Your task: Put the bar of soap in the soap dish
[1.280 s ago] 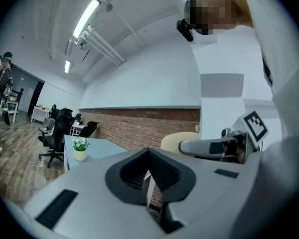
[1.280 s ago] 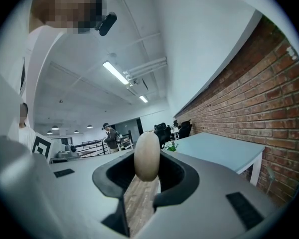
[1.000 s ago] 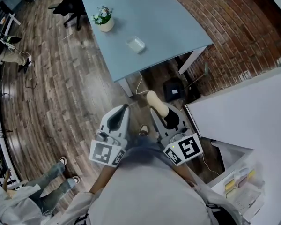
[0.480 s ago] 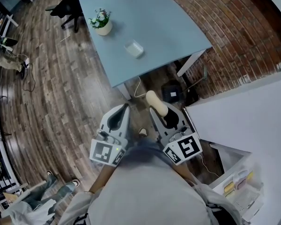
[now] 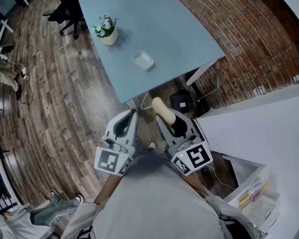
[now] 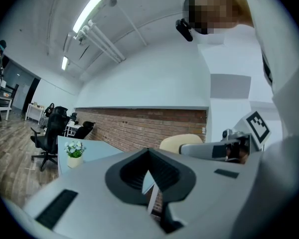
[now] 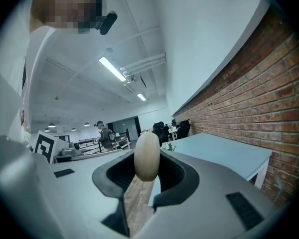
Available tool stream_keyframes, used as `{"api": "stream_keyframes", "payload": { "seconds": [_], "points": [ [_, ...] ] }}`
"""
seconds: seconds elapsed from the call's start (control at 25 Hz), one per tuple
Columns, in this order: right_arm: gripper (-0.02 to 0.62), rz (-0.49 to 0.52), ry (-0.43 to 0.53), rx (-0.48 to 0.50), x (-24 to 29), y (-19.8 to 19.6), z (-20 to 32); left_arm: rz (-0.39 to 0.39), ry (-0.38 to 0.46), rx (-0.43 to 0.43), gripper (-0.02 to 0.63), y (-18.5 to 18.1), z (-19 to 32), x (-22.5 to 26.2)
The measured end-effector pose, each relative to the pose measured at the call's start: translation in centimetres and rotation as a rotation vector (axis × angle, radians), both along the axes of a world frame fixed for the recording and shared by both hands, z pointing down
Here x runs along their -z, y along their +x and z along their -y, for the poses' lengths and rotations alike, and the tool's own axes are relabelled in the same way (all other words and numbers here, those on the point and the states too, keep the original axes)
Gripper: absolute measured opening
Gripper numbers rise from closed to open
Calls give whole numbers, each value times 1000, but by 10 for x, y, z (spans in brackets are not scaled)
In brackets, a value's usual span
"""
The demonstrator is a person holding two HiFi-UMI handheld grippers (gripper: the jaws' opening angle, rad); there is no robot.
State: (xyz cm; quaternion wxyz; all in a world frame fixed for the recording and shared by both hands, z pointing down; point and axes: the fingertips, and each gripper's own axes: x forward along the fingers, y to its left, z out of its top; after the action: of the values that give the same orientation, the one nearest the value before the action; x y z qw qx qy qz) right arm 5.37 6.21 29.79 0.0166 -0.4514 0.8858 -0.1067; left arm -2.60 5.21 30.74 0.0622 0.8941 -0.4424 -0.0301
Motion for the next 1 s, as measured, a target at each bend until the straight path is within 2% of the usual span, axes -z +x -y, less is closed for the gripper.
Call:
{"api": "stream_keyframes", "payload": {
  "seconds": [0.28, 0.56, 1.0],
  "points": [
    [117, -16, -8, -14, 1, -31, 46, -4, -4, -28, 3, -27, 45, 1],
    [117, -32, -19, -75, 0, -56, 81, -15, -17, -77, 3, -58, 86, -3],
    [117, -50, -29, -160, 2, -85, 104, -25, -13, -161, 3, -88, 117, -1]
  ]
}}
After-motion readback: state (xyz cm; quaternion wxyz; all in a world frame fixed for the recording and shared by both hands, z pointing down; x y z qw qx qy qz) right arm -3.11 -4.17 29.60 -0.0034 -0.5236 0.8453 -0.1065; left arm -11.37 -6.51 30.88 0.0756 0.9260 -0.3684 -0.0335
